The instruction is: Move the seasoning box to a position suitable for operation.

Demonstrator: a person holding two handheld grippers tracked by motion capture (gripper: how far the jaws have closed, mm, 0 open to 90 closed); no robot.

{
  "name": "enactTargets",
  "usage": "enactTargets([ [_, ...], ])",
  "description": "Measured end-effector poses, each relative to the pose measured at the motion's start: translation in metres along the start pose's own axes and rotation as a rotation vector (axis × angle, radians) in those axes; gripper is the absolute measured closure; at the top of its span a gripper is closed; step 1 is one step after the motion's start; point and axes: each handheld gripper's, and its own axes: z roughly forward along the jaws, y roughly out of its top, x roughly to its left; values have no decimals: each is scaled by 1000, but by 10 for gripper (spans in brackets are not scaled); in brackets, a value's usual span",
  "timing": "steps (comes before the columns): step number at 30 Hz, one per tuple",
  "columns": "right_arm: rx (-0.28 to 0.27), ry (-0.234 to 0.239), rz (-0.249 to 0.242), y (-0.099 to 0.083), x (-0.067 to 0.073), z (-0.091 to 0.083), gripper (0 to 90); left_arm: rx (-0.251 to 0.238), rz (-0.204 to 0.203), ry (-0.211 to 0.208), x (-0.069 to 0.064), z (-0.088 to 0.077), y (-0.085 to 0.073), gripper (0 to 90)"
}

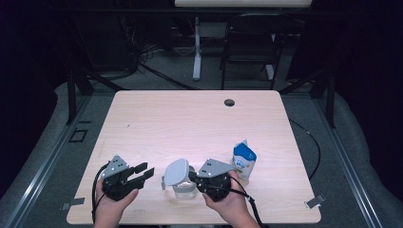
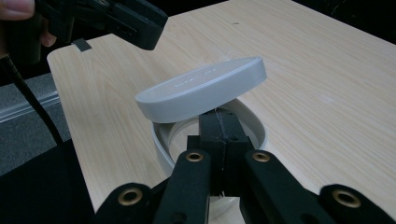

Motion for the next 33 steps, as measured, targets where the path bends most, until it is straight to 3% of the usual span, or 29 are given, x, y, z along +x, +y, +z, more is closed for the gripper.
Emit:
enactTargets([
  [33, -16, 33, -12, 24, 7, 14, 900, 3, -39, 26, 12, 0, -7, 593],
])
